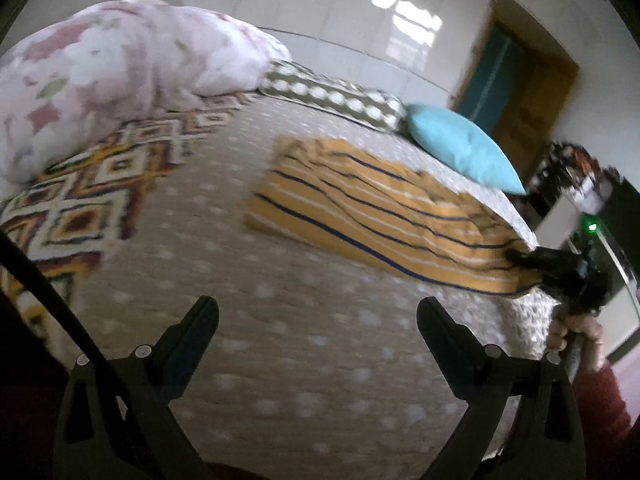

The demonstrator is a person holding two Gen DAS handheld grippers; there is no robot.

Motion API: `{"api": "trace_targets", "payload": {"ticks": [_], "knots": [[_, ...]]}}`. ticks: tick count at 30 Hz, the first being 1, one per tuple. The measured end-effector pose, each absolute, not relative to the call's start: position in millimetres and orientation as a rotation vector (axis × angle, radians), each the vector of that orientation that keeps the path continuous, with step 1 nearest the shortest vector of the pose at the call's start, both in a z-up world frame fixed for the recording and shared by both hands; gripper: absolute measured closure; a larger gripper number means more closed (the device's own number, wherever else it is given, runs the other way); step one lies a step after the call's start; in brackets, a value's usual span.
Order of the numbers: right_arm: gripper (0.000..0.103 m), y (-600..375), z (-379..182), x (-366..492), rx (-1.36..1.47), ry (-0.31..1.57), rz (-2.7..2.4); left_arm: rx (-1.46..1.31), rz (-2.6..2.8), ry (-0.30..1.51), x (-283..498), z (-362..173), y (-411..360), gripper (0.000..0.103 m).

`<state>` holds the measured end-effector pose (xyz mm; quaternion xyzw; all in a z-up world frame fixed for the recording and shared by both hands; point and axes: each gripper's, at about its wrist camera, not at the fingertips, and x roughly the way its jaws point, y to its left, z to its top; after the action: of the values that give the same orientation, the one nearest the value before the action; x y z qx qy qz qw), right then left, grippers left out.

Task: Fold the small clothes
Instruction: 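Move the right gripper to the yellow striped sweater's edge and grasp it, then lift the sweater edge with the right gripper and fold it over itself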

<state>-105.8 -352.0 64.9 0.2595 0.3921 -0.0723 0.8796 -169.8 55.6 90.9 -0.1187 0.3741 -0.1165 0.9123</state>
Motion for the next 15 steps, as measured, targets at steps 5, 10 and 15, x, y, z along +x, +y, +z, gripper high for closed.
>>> {"api": "trace_targets", "payload": {"ticks": [5, 10, 15], "knots": [[0.088, -275.5, 114.0, -67.2, 0.366, 0.784, -0.113, -0.297, -0.179, 0.722, -175.1, 95.8, 103.6, 0.004], [0.088, -141.4, 111.4, -6.8, 0.129, 0.833, 0.012, -0.378, -0.119, 0.692, -186.6, 94.7, 152.9, 0.004], [0.088, -35.2, 60.1, 41.3, -0.081, 0.931, 0.077, -0.398, -0.072, 0.707, -190.2, 81.6, 179.7, 0.004]]}}
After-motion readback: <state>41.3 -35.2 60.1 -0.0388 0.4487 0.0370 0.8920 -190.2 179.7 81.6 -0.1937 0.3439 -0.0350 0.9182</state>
